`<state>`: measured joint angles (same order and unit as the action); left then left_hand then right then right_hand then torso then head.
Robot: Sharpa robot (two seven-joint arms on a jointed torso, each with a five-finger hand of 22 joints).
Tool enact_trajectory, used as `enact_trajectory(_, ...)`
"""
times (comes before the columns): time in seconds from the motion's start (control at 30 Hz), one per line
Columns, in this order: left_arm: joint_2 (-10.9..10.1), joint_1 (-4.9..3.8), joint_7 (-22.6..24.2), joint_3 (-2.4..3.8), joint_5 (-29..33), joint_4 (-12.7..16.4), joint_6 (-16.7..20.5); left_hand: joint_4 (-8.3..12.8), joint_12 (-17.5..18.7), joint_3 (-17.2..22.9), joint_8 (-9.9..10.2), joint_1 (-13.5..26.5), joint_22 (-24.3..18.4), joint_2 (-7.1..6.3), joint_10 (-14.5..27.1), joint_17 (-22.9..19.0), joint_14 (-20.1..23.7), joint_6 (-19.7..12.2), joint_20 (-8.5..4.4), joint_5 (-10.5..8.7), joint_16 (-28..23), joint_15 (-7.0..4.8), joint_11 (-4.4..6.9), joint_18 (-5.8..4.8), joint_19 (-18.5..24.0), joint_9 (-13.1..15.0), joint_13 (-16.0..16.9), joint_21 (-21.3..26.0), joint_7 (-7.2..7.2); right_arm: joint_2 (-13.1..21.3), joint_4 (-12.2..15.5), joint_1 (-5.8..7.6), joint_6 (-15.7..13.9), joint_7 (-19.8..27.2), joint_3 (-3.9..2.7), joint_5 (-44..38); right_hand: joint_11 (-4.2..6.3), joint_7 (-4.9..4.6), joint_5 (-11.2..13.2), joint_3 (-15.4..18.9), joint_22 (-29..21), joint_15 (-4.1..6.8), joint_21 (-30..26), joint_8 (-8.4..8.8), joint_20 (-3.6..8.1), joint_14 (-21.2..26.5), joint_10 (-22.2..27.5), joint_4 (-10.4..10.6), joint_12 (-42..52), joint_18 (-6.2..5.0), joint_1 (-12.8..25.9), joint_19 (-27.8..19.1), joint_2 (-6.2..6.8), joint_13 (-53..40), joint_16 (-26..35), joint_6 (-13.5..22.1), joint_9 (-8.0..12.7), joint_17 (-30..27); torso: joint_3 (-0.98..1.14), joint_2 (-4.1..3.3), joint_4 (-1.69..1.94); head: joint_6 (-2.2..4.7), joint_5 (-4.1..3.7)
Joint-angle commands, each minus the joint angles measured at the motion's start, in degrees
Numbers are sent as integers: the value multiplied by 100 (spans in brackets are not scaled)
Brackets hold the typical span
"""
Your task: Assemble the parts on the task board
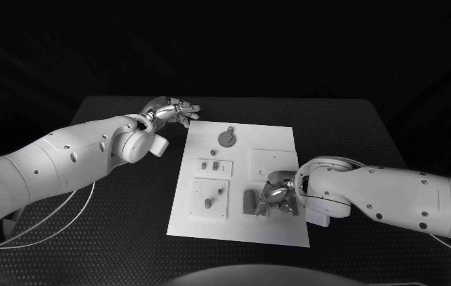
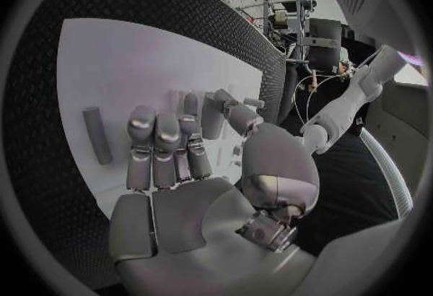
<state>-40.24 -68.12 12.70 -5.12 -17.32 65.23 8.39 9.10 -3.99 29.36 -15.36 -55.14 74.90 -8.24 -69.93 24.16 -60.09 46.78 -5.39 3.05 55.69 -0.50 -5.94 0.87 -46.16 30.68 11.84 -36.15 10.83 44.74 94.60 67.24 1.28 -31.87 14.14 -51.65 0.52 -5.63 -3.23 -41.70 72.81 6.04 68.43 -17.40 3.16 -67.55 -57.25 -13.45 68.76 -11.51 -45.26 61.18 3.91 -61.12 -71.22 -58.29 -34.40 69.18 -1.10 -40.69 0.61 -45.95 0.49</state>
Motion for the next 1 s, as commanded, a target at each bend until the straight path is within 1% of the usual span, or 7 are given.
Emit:
enact_trajectory(0.03,6,-4,23,2,-8,16,-87,-29,-14,-10,-40,69,36,7,24,7,11,-38,-54,-24,-28,19,9,52,-8,2,6,17,-9,3,-30,-6,-4,-68,3,-105,-9,-10,-29,-52,-9,7,26,32,-52,-11,-37,-8,-40,-349,49,-10,7,-1,-15,-29,1,-12,4,-3,-3,4,7)
enact_trajectory(0.13,5,-4,22,2,-9,16,-85,-29,-15,-9,-40,67,37,8,23,8,9,-39,-55,-24,-27,19,10,53,-10,2,6,16,-10,-5,-31,-6,-46,-71,3,-105,-13,-13,-32,-25,-11,2,41,39,-67,-21,-45,-33,-44,-349,136,-1,102,-8,-19,-40,11,-12,5,-1,-1,7,5)
enact_trajectory(0.37,0,-4,18,2,-16,16,-86,-28,-15,-8,-42,63,40,10,23,10,8,-39,-56,-24,-26,18,11,55,-13,3,7,15,-10,0,-29,-6,-24,-90,3,-105,-9,-9,15,54,-18,5,58,43,-71,-40,-59,-84,-46,-349,215,12,170,-17,-31,-55,19,-8,5,-3,-1,-4,3)
enact_trajectory(0.53,-1,-4,18,1,-20,17,-89,-27,-16,-7,-43,59,41,10,23,11,7,-40,-57,-24,-26,17,11,56,-14,3,7,15,-11,20,-17,-6,-6,-77,3,-103,-8,-8,13,86,-23,6,62,46,-70,-36,-62,-113,-49,-349,229,14,211,-20,-26,-58,22,-15,4,-1,-3,8,-1)
enact_trajectory(0.67,-1,-4,17,1,-21,19,-89,-26,-17,-7,-45,57,43,9,22,12,7,-39,-57,-24,-25,17,12,56,-15,4,7,15,-12,45,6,-6,-10,-38,3,-103,-8,-9,-8,148,-34,7,64,52,-68,-37,-64,-151,-57,-349,252,15,299,-25,-23,-58,27,-20,6,-1,-1,9,-2)
enact_trajectory(0.87,-9,-4,21,0,-22,19,-81,-25,-17,-7,-47,54,44,7,22,14,6,-39,-57,-24,-25,16,12,57,-16,4,7,15,-12,248,128,0,-177,244,-1,-21,-11,-13,-43,227,-53,9,58,69,-61,-23,-58,-205,-70,-349,238,11,420,-33,-8,-43,37,-34,7,-1,-5,28,-17)
enact_trajectory(1.0,-8,-4,25,-1,-22,26,-73,-25,-17,-8,-48,54,45,6,22,15,6,-39,-57,-24,-25,16,12,57,-16,4,8,15,-12,452,231,65,-237,403,-17,71,-33,-40,-49,220,-74,-2,48,120,-53,-21,-56,-193,-71,-349,179,16,504,-42,-2,40,58,-40,10,0,-6,51,-17)
